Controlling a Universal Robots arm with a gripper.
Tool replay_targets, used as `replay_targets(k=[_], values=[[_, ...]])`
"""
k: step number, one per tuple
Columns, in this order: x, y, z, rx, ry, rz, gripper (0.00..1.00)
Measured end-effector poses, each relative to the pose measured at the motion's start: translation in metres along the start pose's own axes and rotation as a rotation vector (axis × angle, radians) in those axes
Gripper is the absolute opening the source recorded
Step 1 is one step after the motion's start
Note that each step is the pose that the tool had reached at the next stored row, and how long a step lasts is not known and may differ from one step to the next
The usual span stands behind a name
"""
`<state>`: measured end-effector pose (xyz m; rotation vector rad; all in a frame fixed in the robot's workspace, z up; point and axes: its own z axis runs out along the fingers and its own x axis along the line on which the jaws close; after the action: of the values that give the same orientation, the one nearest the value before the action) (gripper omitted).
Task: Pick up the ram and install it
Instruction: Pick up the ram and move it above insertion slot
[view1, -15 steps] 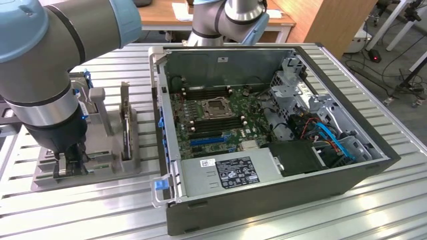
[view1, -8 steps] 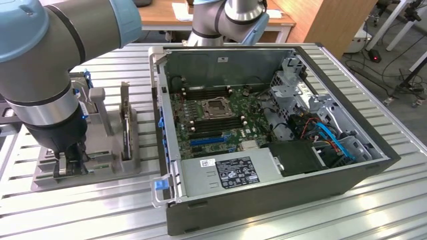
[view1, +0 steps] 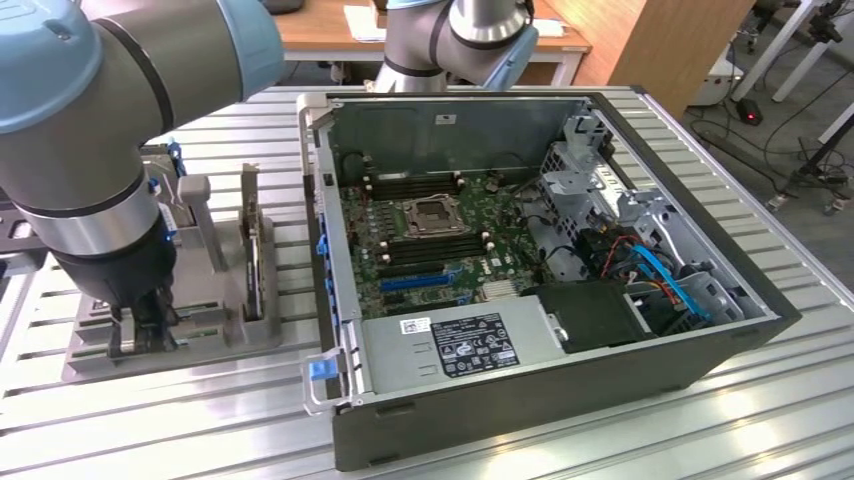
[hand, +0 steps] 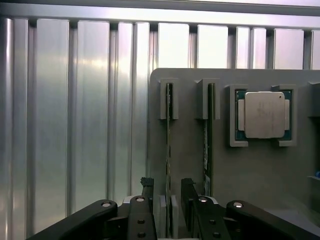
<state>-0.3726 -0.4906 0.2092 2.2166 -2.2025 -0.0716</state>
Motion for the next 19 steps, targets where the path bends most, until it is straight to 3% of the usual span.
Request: replay_targets(k=[19], values=[[0.0001,-0.0006,0.0082,0.0002,-0.0001,0.000,0.35]])
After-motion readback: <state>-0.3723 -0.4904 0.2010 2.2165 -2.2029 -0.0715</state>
